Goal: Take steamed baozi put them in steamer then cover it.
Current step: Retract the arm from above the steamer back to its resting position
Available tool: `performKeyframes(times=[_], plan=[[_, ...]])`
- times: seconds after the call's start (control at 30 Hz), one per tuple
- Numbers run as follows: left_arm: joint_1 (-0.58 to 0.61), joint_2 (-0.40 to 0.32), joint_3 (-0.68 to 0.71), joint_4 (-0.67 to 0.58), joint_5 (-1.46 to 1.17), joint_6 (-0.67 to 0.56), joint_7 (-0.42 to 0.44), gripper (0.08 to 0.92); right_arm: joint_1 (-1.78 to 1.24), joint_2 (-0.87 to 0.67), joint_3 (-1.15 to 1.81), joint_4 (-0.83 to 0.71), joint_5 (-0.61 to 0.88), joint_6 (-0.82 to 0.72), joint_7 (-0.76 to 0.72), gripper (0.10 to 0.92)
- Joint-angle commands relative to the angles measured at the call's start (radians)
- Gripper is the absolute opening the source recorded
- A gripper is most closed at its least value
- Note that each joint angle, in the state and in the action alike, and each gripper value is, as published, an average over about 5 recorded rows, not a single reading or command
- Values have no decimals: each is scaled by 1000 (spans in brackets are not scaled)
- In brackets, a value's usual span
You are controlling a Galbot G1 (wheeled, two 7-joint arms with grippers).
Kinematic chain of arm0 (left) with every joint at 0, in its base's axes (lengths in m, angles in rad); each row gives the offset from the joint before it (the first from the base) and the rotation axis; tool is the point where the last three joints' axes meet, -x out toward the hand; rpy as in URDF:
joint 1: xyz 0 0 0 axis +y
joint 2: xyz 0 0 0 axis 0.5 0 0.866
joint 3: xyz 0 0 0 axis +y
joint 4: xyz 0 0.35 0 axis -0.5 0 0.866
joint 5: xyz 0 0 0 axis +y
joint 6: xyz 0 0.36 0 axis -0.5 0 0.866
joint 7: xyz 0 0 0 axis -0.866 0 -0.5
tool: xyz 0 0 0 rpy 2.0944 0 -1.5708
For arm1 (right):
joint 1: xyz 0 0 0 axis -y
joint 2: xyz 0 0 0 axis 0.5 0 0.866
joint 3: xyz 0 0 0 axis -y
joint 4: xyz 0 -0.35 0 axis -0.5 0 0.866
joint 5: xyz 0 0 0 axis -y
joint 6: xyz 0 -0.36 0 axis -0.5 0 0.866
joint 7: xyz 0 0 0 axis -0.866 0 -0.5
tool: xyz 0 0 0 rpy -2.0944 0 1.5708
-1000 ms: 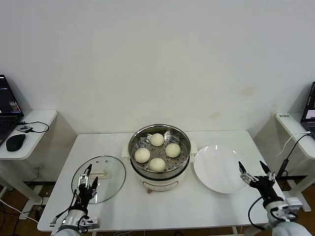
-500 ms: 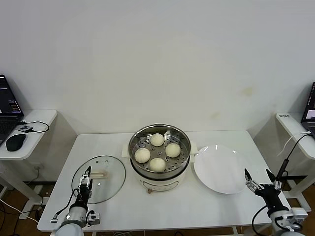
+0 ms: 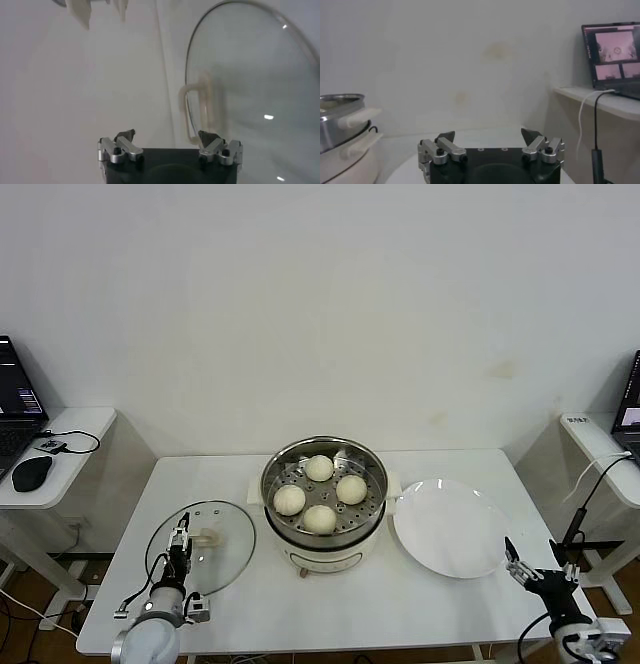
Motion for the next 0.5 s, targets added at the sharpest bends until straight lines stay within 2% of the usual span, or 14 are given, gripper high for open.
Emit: performKeyframes(times=[0.03, 0.5], plan=[[-70, -1, 16, 56, 0, 16, 13, 823, -6, 7, 9, -11, -2, 5, -1, 823], [-127, -39, 30, 134, -73, 106, -53, 823, 0, 16, 7, -34, -13, 13, -7, 823]])
